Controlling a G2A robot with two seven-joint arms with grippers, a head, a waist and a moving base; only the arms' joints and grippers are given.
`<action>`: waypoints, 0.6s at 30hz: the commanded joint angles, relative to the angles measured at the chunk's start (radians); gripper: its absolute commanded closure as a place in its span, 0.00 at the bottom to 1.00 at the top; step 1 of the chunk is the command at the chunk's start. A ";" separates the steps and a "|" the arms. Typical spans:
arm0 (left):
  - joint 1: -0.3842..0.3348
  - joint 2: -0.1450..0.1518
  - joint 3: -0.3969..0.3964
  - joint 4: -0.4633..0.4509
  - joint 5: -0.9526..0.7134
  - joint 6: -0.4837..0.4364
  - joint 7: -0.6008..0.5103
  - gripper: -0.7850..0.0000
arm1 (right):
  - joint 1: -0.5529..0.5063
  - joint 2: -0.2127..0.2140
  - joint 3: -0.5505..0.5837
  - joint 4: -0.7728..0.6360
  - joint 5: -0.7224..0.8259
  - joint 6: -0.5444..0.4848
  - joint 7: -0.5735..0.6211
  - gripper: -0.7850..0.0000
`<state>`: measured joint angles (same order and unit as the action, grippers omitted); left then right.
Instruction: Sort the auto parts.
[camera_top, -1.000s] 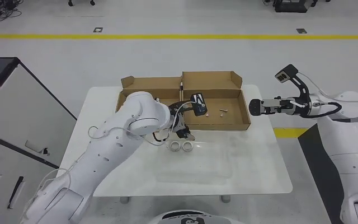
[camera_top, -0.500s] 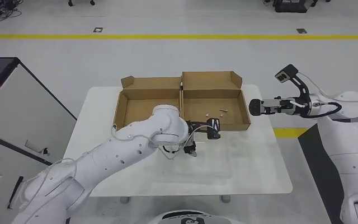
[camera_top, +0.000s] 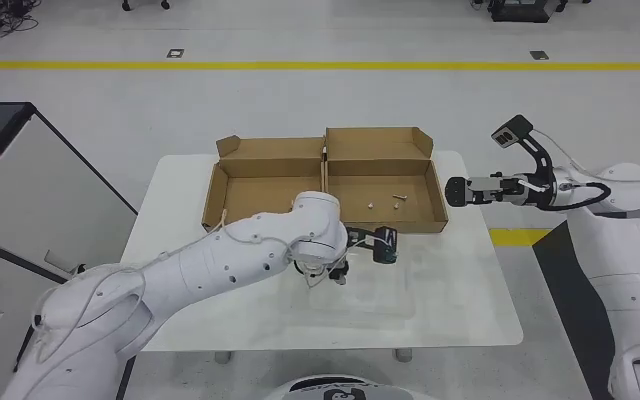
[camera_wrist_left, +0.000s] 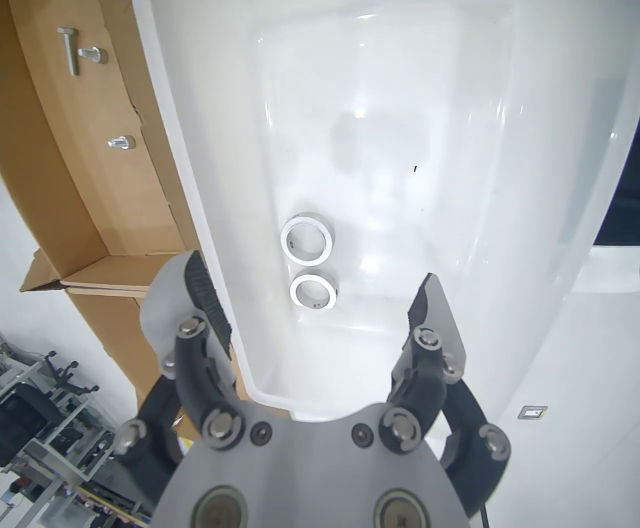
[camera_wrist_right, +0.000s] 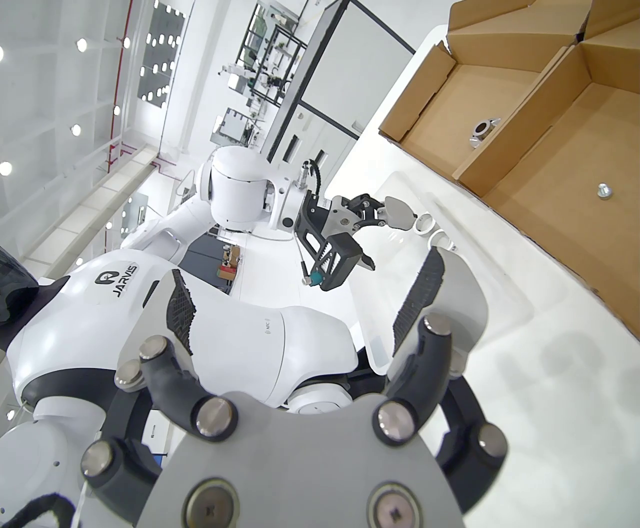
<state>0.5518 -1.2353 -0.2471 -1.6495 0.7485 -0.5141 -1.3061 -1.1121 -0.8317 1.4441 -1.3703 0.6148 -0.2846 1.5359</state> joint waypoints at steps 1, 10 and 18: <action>-0.007 -0.002 0.013 0.005 -0.009 -0.003 0.003 0.57 | 0.000 0.000 0.000 0.000 0.000 0.000 0.000 0.00; -0.009 -0.028 0.051 0.065 0.014 0.010 -0.010 0.60 | 0.000 0.000 0.000 0.000 0.000 0.000 0.000 0.00; 0.003 -0.063 0.066 0.135 0.050 0.028 0.018 0.61 | 0.000 0.000 0.000 0.000 0.000 0.000 0.000 0.00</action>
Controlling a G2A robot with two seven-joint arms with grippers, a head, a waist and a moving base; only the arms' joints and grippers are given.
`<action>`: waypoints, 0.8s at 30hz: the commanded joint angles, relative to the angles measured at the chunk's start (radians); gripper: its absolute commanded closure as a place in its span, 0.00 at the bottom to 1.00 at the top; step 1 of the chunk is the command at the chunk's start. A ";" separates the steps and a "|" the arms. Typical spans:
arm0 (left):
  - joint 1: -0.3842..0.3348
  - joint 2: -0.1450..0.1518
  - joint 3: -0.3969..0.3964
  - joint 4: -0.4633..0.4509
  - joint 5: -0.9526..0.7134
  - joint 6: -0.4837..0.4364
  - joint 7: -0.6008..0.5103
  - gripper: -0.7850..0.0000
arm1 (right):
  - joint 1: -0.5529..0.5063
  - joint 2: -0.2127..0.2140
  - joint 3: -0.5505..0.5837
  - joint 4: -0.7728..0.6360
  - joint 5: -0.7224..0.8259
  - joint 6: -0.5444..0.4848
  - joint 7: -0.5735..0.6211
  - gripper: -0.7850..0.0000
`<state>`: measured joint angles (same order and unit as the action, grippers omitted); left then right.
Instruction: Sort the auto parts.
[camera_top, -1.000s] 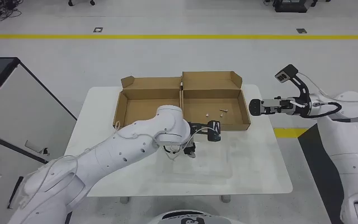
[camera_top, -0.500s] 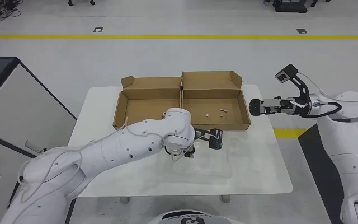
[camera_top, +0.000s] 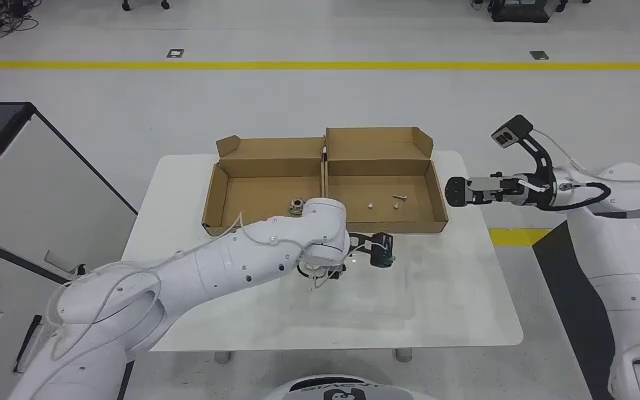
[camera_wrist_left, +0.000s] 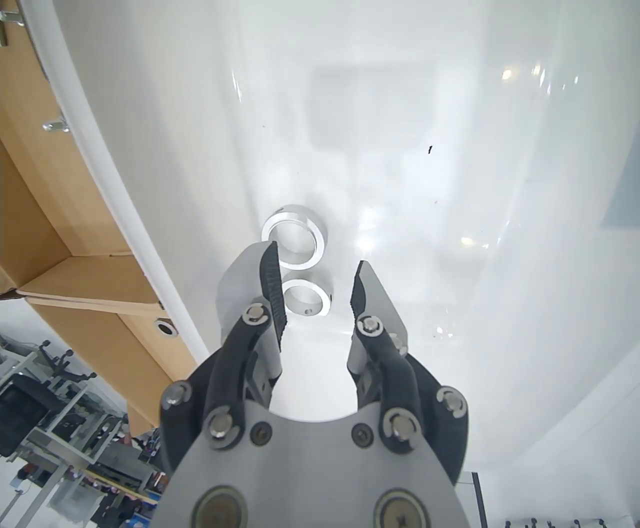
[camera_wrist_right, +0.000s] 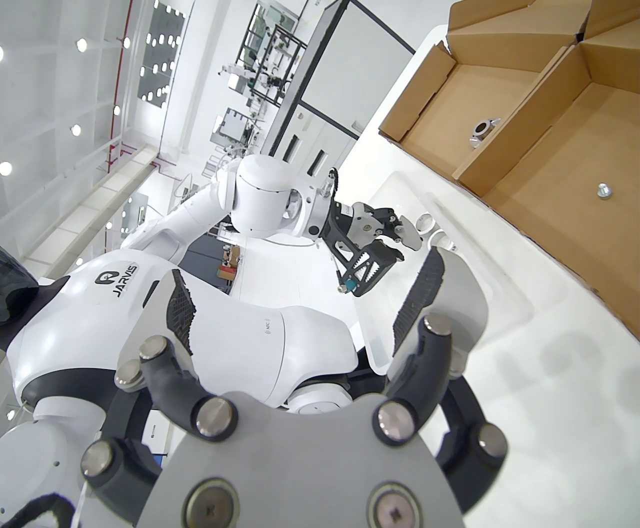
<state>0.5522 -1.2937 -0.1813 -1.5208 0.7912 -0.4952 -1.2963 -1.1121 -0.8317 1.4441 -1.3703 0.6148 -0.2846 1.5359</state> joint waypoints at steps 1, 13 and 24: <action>0.005 -0.009 0.000 0.016 0.012 0.012 0.016 0.63 | 0.000 0.000 0.000 0.000 0.000 0.000 0.000 0.00; 0.021 -0.055 0.010 0.098 0.064 0.020 0.013 0.69 | 0.000 0.000 0.000 0.000 0.000 0.000 0.000 0.00; 0.037 -0.083 0.004 0.153 0.105 0.031 0.018 0.74 | 0.000 0.000 0.000 0.000 0.000 0.000 0.000 0.00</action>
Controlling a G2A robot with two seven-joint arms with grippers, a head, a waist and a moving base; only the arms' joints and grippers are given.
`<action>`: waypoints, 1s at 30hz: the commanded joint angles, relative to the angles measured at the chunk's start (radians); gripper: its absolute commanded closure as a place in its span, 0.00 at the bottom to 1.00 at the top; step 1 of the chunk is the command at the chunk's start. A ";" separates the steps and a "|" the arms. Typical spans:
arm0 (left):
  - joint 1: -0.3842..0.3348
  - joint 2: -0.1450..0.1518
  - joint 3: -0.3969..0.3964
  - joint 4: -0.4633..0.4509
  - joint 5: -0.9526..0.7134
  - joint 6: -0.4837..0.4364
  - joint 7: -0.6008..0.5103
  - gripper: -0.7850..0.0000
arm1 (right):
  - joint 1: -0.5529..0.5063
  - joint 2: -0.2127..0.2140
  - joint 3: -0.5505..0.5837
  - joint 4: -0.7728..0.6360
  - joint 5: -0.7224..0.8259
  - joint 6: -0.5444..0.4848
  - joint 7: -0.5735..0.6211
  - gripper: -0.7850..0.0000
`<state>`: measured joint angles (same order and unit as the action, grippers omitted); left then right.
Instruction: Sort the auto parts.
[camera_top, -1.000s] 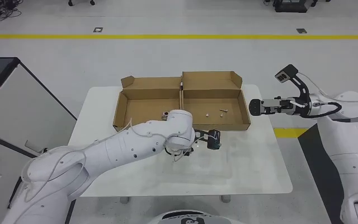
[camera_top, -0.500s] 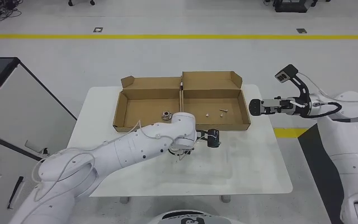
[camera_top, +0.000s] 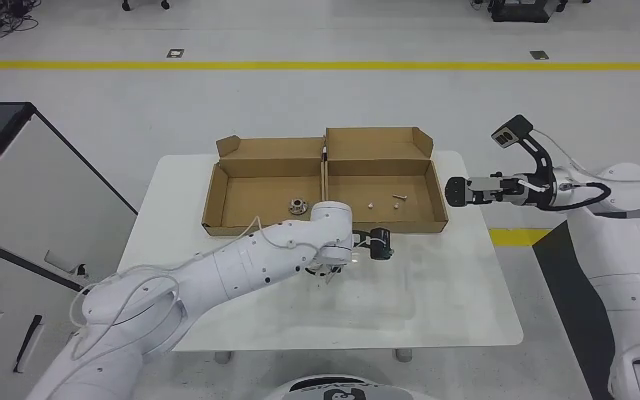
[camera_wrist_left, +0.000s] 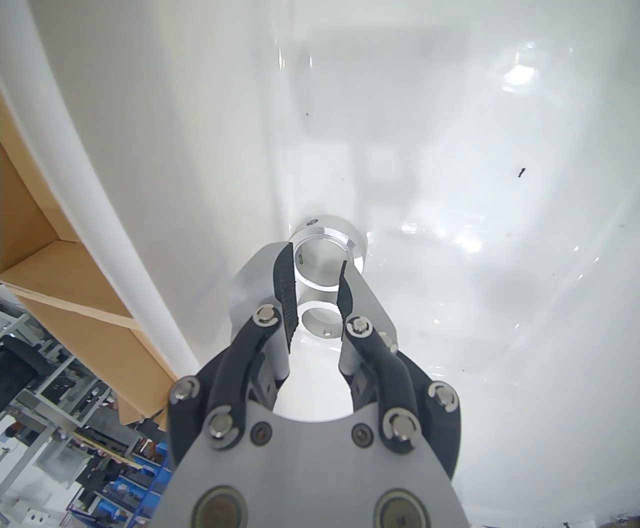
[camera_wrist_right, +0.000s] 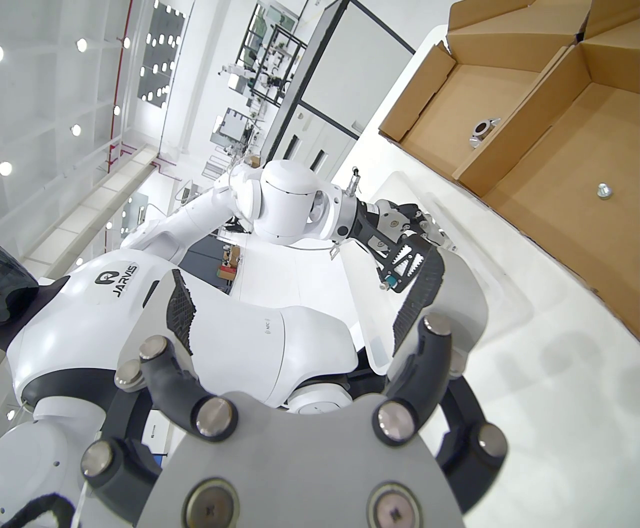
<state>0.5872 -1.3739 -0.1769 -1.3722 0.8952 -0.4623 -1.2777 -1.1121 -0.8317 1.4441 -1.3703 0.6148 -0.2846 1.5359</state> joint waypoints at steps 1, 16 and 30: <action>0.004 -0.005 0.000 0.009 0.003 -0.004 0.000 0.74 | 0.000 0.000 0.000 0.000 0.000 0.000 0.000 0.00; 0.020 -0.033 -0.014 0.051 0.036 -0.012 -0.020 0.80 | 0.000 0.000 0.000 0.000 0.000 0.000 0.000 0.00; 0.021 -0.050 -0.016 0.075 0.009 -0.067 -0.013 0.58 | 0.000 0.000 0.000 0.000 0.000 0.000 0.000 0.00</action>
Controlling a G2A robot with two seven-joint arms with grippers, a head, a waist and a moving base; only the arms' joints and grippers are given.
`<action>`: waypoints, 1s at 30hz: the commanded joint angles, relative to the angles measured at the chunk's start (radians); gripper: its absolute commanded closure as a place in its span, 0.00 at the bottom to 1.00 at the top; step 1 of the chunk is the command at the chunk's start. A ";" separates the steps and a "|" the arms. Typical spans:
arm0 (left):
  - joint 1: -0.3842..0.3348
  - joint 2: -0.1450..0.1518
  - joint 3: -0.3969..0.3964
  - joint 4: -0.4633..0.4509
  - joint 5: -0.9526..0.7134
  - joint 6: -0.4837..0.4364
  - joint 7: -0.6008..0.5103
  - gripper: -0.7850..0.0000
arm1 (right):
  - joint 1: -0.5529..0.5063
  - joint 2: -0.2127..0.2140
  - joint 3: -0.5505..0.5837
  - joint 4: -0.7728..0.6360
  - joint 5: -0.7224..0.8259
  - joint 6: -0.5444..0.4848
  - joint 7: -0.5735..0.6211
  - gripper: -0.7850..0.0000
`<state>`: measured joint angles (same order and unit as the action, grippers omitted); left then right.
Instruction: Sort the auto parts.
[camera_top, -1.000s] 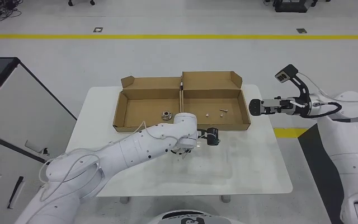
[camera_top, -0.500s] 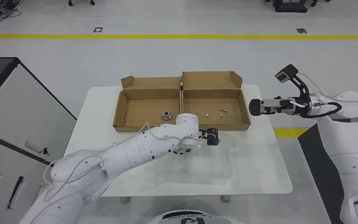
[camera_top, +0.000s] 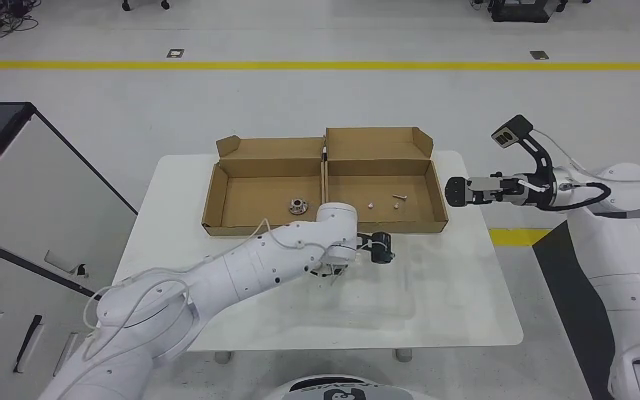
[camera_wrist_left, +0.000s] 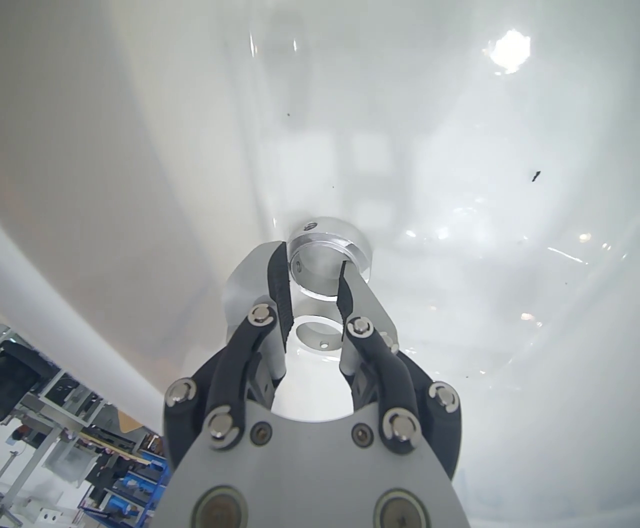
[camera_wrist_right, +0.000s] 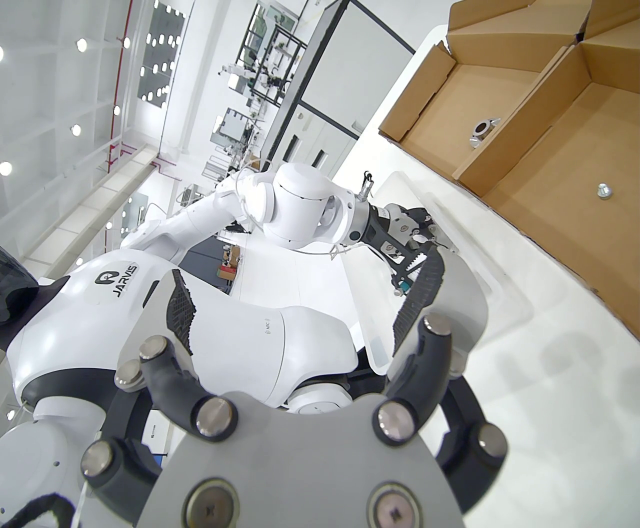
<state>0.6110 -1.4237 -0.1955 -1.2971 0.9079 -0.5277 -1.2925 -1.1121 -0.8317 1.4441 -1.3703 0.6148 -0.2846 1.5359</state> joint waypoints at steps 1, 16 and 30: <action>-0.004 0.000 0.006 0.000 -0.010 -0.003 0.003 0.57 | 0.000 0.000 0.000 0.000 0.000 0.000 0.000 0.00; -0.025 0.012 0.026 -0.004 -0.119 -0.041 0.041 0.52 | 0.000 0.000 0.000 0.000 0.000 0.000 0.000 0.00; -0.006 0.010 0.026 0.014 -0.103 -0.045 0.044 0.60 | 0.000 0.000 0.000 0.000 0.000 0.000 0.000 0.00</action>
<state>0.6056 -1.4133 -0.1700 -1.2826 0.8048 -0.5732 -1.2472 -1.1121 -0.8317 1.4441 -1.3703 0.6148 -0.2846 1.5359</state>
